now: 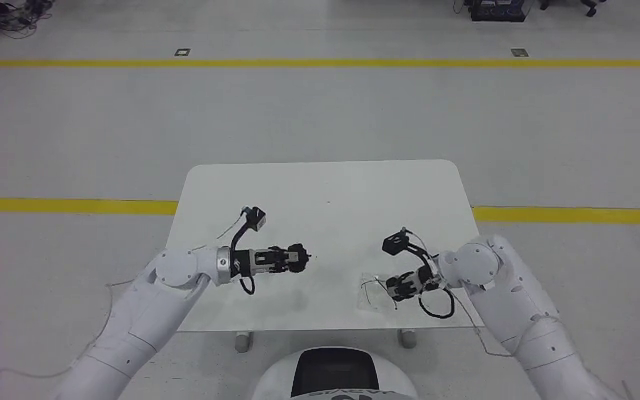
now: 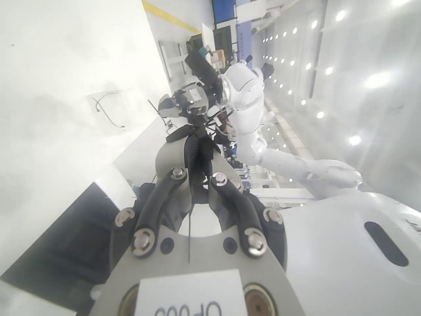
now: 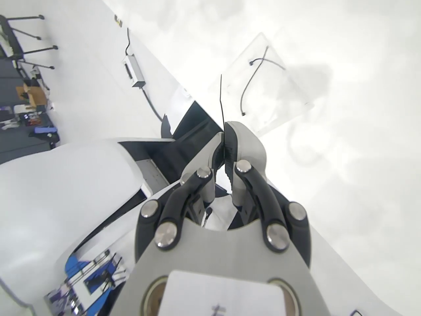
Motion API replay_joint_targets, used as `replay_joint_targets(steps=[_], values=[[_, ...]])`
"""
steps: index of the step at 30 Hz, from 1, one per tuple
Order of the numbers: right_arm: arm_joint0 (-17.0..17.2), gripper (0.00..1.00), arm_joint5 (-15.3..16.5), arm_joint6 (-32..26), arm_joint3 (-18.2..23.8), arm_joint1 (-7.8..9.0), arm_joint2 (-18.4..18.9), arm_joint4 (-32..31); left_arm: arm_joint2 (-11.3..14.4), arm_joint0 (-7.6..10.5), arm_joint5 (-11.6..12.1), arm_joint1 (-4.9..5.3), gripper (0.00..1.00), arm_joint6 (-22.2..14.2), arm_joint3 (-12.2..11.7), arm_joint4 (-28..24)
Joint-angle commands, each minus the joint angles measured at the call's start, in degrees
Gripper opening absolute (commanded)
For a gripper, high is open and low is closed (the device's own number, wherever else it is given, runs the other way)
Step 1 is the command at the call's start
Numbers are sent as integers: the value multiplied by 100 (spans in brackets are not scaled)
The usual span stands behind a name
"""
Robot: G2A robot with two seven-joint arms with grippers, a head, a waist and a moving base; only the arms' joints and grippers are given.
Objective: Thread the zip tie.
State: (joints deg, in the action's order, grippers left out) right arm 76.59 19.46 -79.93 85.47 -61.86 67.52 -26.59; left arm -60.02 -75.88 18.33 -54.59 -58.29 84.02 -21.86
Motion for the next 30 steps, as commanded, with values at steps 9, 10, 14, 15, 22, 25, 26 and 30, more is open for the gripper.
replay_joint_targets(steps=[9, 10, 14, 15, 22, 25, 26, 30], values=[[-1118, 0, 2, 29, -450, 641, -1575, 1124, 344, 323, -50, 10, 0, -164, 213, 1207], [-1253, 0, 2, 29, -476, 704, -1764, 1338, 387, 367, -46, 2, 0, -159, 219, 1253], [-1449, 0, 2, 29, -449, 787, -2033, 1657, 507, 507, -127, -48, 0, 256, 136, 1346], [-1449, 0, 2, 29, -449, 787, -2033, 1657, 530, 491, -144, -60, 0, 381, 126, 1313], [-1449, 0, 2, 29, -449, 787, -2033, 1657, 530, 491, -144, -60, 0, 381, 126, 1313], [-1444, 0, 2, 29, -438, 801, -2061, 1582, 685, 552, -69, -54, 0, 316, 271, 1906], [-1460, 0, 2, 29, -415, 810, -2105, 1646, 728, 600, -37, -45, 0, 245, 306, 2177], [-1738, 0, 2, 29, -383, 929, -2474, 1914, 871, 653, 1, -38, 0, 226, 418, 2652]])
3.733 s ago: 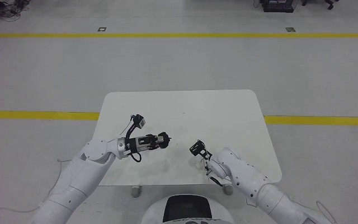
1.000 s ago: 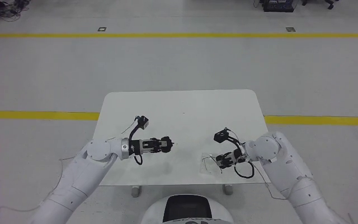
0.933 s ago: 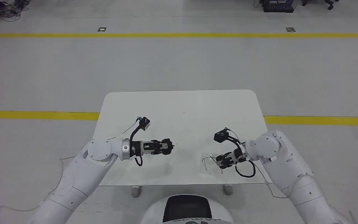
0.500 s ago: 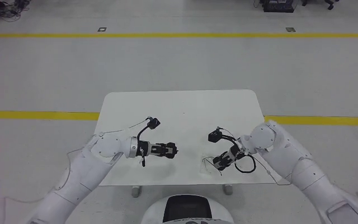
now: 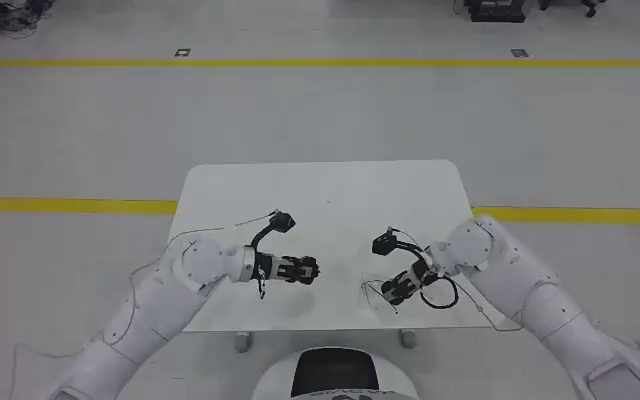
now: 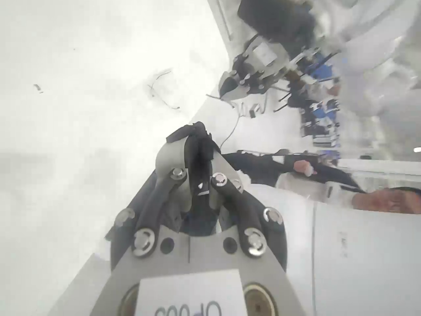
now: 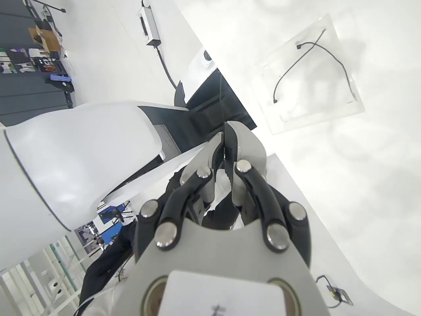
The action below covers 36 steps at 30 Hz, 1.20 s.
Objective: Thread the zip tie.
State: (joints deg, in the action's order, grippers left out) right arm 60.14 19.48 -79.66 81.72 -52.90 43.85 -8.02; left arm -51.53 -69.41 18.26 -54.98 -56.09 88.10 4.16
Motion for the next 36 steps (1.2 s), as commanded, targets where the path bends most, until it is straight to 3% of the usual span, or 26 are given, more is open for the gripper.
replay_joint_targets(steps=[1, 8, 9, 11, 12, 25, 36], values=[[-162, 0, 0, 2, 22, 62, -259, 180, 53, 24, 3, 2, 0, 2, 36, 178], [-1119, 0, 0, 2, -15, 270, -1543, 1184, 299, 78, -186, 1, 0, 92, 229, 870], [-1422, 0, 0, 2, -119, 295, -1923, 1573, 355, 92, -262, -2, 0, 123, 274, 986], [-1555, 0, 0, 2, -161, 298, -2082, 1699, 372, 95, -288, -3, 0, 140, 284, 989], [-1712, 0, 0, 2, -172, 294, -2339, 1870, 384, 105, -335, -5, 0, 183, 295, 1017], [-1727, 0, -27, 77, -165, 289, -2404, 1883, 444, 97, -344, -11, 0, 311, 348, 1145], [-1981, 0, -182, 2, -391, -25, -2698, 1923, 743, 258, -422, -59, 0, 361, 430, 1399]])
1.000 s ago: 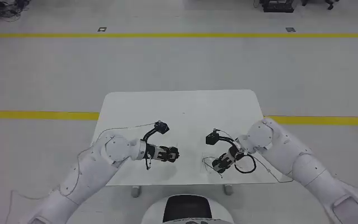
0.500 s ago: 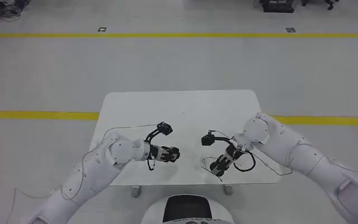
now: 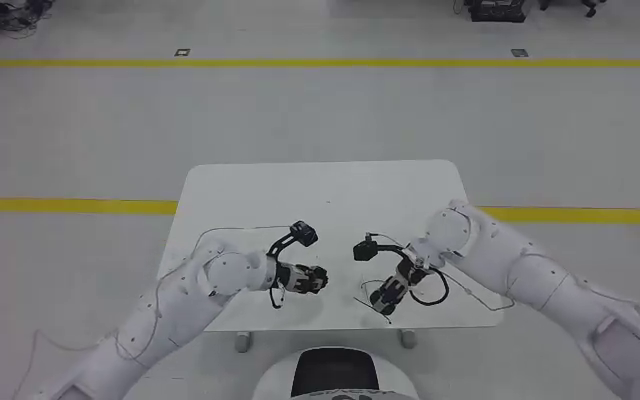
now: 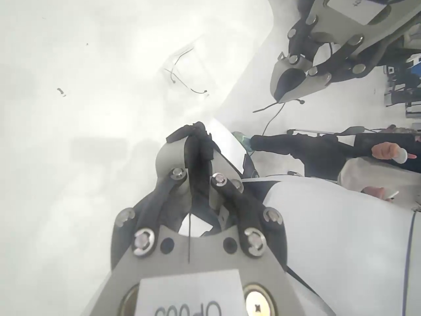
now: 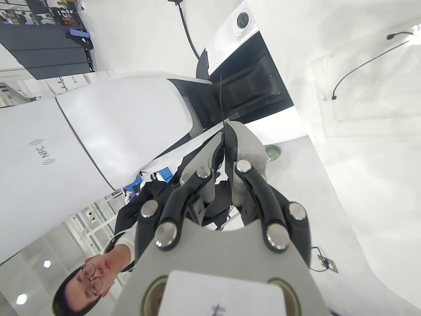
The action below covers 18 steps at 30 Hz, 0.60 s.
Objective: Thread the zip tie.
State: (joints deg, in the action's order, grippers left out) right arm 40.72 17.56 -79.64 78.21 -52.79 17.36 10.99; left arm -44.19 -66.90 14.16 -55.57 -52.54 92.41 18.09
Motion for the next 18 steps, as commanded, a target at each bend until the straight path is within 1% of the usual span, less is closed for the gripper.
replay_joint_targets(steps=[1, 5, 7, 16, 17, 18], values=[[-69, 0, 14, 0, -82, -69, -93, 43, 15, 13, -36, 1, 0, 9, -3, 23], [-174, 0, 51, 0, -286, -197, -246, 192, 38, 38, -134, 7, 0, 61, 15, 140], [-180, 0, 51, 0, -305, -204, -252, 202, 52, 76, -159, 19, 0, 63, 44, 381], [-163, 0, 38, 46, -305, -205, -250, 198, 52, 76, -159, 19, 0, 63, 44, 381], [-101, 0, -31, 195, -273, -211, -247, 137, 72, 33, -179, 10, 0, 195, 22, 340], [-80, 0, -78, 241, -245, -217, -242, 98, 92, 19, -177, 4, 0, 247, 2, 317]])
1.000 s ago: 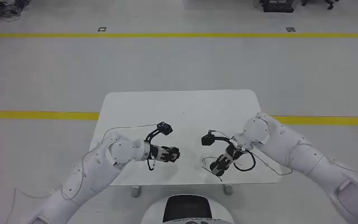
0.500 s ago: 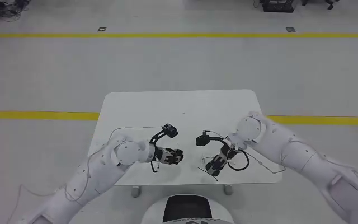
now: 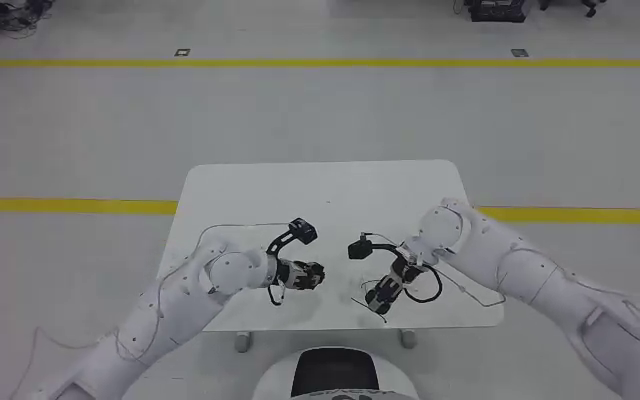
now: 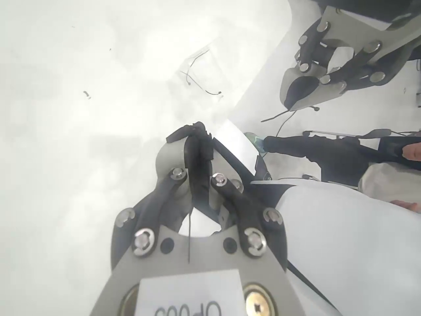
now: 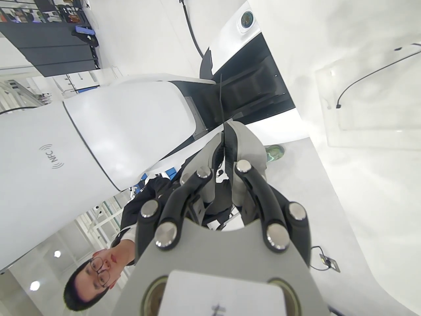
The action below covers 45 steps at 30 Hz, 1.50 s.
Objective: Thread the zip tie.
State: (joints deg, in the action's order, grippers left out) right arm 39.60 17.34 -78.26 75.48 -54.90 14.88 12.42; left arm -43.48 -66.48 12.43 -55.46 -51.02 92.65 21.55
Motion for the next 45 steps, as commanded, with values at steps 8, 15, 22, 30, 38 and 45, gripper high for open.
replay_joint_targets(steps=[8, 15, 22, 30, 38, 45], values=[[179, 0, -220, 363, -16, -68, 159, 81, 92, -3, -113, -43, 0, 295, -164, -230], [239, 0, -284, 363, -149, -122, 223, 135, 78, 7, -129, -29, 0, 344, -141, -182], [296, 0, -318, 519, -126, -124, 234, 76, 85, -8, -145, -31, 0, 396, -147, -175], [376, 0, -487, 640, -81, -146, 365, -132, 150, 11, -208, -47, 0, 438, -143, -229], [429, 0, -505, 707, -174, -206, 482, -188, 151, -4, -204, -39, 0, 380, -151, -355], [480, 0, -452, 762, -253, -265, 574, -220, 151, -4, -204, -39, 0, 380, -151, -355]])
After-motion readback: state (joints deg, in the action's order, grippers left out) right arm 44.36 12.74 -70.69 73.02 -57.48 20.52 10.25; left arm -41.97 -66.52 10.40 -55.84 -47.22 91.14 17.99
